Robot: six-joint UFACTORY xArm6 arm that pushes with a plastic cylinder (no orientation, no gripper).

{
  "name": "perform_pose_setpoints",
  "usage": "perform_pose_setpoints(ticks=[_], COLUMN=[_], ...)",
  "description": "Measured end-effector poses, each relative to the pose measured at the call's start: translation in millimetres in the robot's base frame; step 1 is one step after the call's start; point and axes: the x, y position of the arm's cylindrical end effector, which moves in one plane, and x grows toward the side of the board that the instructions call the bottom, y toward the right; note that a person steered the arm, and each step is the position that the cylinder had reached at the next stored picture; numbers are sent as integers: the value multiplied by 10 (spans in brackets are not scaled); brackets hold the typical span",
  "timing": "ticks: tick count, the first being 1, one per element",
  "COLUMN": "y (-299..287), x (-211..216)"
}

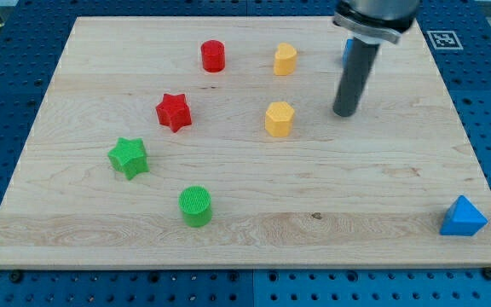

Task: Drag the blue cube towards the center right

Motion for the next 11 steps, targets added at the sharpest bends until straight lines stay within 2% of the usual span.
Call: perform_pose_setpoints(ticks=[2,3,5,6,8,11], y=[-307,-307,280,477,498,775], x=[-1021,-1270,-1282,-1001,-607,-509])
